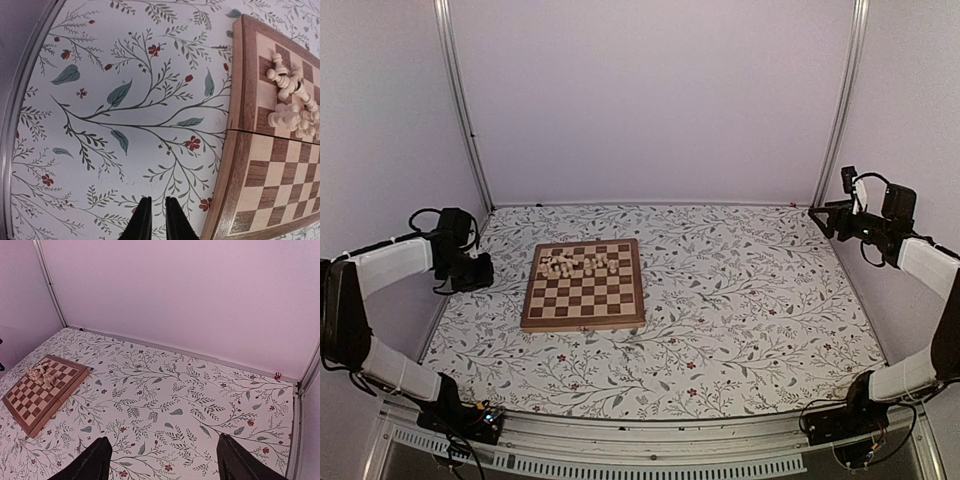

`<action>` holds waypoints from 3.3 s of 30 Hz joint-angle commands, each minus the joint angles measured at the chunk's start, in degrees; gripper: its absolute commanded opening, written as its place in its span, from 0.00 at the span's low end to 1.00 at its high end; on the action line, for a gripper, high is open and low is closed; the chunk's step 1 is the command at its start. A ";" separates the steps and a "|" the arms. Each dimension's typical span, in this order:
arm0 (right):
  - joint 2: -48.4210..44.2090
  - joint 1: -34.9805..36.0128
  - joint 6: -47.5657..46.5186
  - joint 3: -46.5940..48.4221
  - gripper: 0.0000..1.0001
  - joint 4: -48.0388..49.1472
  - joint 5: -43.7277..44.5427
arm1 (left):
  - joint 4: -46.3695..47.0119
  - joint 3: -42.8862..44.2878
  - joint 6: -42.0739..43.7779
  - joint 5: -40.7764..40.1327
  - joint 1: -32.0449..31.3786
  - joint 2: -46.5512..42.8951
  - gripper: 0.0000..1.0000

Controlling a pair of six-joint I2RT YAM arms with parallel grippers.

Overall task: Set up the chess pieces on the board
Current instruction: Move the chessboard to the center of the board.

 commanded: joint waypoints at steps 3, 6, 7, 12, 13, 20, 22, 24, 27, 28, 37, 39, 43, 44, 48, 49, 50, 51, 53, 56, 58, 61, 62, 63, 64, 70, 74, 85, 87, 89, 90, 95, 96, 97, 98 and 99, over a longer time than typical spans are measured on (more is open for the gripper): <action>0.39 -0.06 -3.07 -0.70 0.73 -1.51 -7.27 | -0.50 -2.52 0.63 4.46 0.88 2.91 0.14; 1.48 0.05 -3.20 -0.62 0.72 -1.61 -8.69 | 2.52 -3.10 0.49 6.71 0.88 4.35 0.12; 1.70 0.01 -3.30 -0.61 0.72 -1.65 -9.15 | 3.39 -2.69 0.42 7.38 0.88 5.35 0.09; 3.08 0.25 -3.65 -0.59 0.71 -2.25 -11.70 | 6.38 3.09 1.00 9.22 0.97 12.89 0.03; 3.42 0.45 -3.72 -0.68 0.70 -2.33 -11.83 | 6.61 4.91 1.14 9.62 0.97 14.75 0.00; 6.59 4.03 -7.17 0.68 0.68 -5.56 -10.82 | 8.02 17.17 0.15 9.51 1.14 27.55 0.00; 7.36 5.41 -8.28 0.88 0.68 -5.73 -10.32 | 8.16 20.14 0.04 9.85 1.14 30.87 0.00; 8.07 6.62 -8.74 0.75 0.68 -5.74 -9.65 | 8.51 22.39 -0.14 11.08 1.13 33.63 0.00; 9.09 8.17 -8.49 0.54 0.68 -5.23 -9.06 | 9.85 23.62 -0.20 13.77 0.98 36.23 0.00; 9.38 8.46 -8.44 0.53 0.68 -5.26 -9.18 | 10.47 23.52 0.12 14.82 0.78 36.60 0.00; 12.67 9.61 -11.21 1.97 0.67 -8.14 -10.54 | 14.10 21.91 2.17 18.46 -4.34 36.69 0.00; 12.96 9.56 -11.53 1.96 0.66 -8.41 -10.70 | 14.02 21.94 1.86 18.87 -6.11 36.94 0.00; 13.23 9.60 -12.10 1.94 0.66 -8.76 -11.05 | 13.95 20.71 0.90 20.03 -10.21 36.38 0.00; 13.37 9.54 -12.33 2.01 0.66 -8.87 -11.16 | 13.97 20.49 0.70 20.26 -11.27 36.19 0.00; 14.10 9.59 -13.05 2.49 0.66 -9.74 -11.35 | 14.00 19.34 -1.13 20.10 -15.60 35.50 0.00; 14.40 9.54 -13.08 2.61 0.66 -9.93 -11.47 | 14.11 18.81 -1.83 20.10 -16.57 35.39 0.00; 14.53 9.60 -13.21 2.72 0.66 -10.14 -11.65 | 14.62 18.13 -2.61 20.34 -17.45 35.19 0.00; 14.84 9.58 -13.32 2.85 0.66 -10.40 -11.78 | 15.47 17.24 -3.49 20.62 -18.69 34.94 0.00; 15.09 9.51 -13.47 2.90 0.65 -10.57 -11.82 | 18.35 14.84 -5.57 21.12 -20.47 34.12 0.00; 15.18 9.61 -13.66 2.90 0.66 -10.66 -11.72 | 22.08 11.20 -8.35 21.52 -23.57 32.90 0.00; 15.38 9.59 -13.70 2.97 0.66 -10.68 -11.63 | 23.65 9.97 -9.28 21.58 -26.00 32.60 0.00; 16.24 9.61 -13.72 3.19 0.65 -10.73 -10.90 | 24.05 10.33 -9.46 20.35 -30.22 32.86 0.00; 16.59 9.61 -13.71 3.36 0.65 -10.74 -10.44 | 24.03 10.63 -9.56 19.88 -31.60 33.00 0.00; 17.02 9.61 -13.39 3.58 0.63 -10.79 -10.04 | 24.07 10.97 -9.73 19.53 -32.77 33.31 0.00; 17.43 9.61 -13.16 3.79 0.63 -10.83 -9.45 | 24.04 11.33 -9.90 19.17 -33.94 33.57 0.00; 19.69 9.61 -10.41 5.30 0.57 -10.74 -5.11 | 22.51 13.95 -8.99 17.78 -39.28 36.06 0.00; 20.67 9.61 -9.47 5.92 0.54 -10.75 -0.97 | 18.38 15.96 -6.42 15.50 -39.69 35.86 0.00; 25.44 11.19 -9.34 8.28 0.47 -12.94 4.73 | 13.26 30.49 -3.17 8.27 -30.94 36.93 0.33; 26.47 12.04 -10.05 8.94 0.47 -14.08 4.71 | 13.39 35.85 -2.99 8.93 -29.41 40.71 0.38; 27.64 12.49 -10.41 9.74 0.47 -14.95 5.03 | 12.58 42.19 -3.43 10.24 -27.75 45.11 0.40; 28.29 13.80 -10.45 10.05 0.47 -15.23 5.35 | 11.84 47.11 -3.85 11.21 -27.09 47.42 0.42; 30.94 16.80 -10.62 11.20 0.48 -16.18 6.97 | 7.77 64.55 -4.91 18.01 -25.13 59.55 0.45; 31.68 17.28 -10.76 11.31 0.48 -16.32 7.22 | 7.22 67.25 -4.83 19.60 -25.07 61.77 0.45; 32.27 17.66 -10.96 11.36 0.48 -16.37 7.53 | 7.06 69.43 -4.81 21.20 -24.97 63.72 0.45; 32.64 18.14 -11.13 11.42 0.48 -16.45 7.84 | 6.86 71.43 -4.85 22.65 -24.96 65.37 0.45; 33.35 18.58 -11.43 11.61 0.48 -16.60 7.97 | 6.68 72.78 -4.95 23.68 -25.07 66.79 0.45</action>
